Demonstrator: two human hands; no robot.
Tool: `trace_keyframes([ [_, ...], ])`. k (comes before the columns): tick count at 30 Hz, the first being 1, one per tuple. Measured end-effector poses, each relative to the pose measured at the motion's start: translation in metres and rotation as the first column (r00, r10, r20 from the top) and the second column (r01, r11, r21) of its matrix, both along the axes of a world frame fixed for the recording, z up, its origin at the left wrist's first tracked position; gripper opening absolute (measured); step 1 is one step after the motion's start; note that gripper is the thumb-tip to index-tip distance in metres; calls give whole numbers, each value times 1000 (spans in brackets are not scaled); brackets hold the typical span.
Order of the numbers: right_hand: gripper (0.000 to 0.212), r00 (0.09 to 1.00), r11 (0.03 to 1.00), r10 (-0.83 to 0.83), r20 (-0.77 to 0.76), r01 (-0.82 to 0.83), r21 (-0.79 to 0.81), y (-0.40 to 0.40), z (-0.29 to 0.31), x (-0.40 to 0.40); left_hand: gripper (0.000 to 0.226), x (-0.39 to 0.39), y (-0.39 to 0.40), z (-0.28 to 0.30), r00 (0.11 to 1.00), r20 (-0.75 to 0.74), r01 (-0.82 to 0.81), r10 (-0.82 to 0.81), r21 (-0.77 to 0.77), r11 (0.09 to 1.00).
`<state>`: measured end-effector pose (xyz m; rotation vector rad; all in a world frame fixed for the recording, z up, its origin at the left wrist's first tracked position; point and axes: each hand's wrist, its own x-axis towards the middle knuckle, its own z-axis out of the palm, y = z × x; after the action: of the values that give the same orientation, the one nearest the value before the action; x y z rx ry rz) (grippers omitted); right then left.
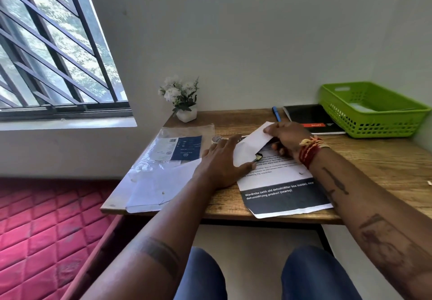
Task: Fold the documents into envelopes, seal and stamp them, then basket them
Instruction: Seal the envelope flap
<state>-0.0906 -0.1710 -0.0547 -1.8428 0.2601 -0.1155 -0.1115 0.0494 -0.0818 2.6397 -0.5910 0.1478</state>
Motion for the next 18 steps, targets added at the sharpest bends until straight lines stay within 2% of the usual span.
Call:
trace_keyframes([
  [2,9,1000,996,-5,11,6,-93,-1,-2,1,91,0,0,0,1000,1,-3,3,0,1000],
  [7,5,968,953,248,46,-235,-194,5,-5,-10,90,1,0,-2,1000,18,-3,3,-2,1000],
  [12,11,927,916,376,0,-372,-153,2,-4,-16,87,-1,0,-2,999,46,11,-11,8,1000],
  [15,13,941,937,338,30,-333,-107,0,-7,-14,87,0,0,-2,999,44,23,-24,20,1000],
  [18,14,979,970,158,128,-130,-203,0,-8,-10,89,3,-1,2,999,26,25,-27,43,999],
])
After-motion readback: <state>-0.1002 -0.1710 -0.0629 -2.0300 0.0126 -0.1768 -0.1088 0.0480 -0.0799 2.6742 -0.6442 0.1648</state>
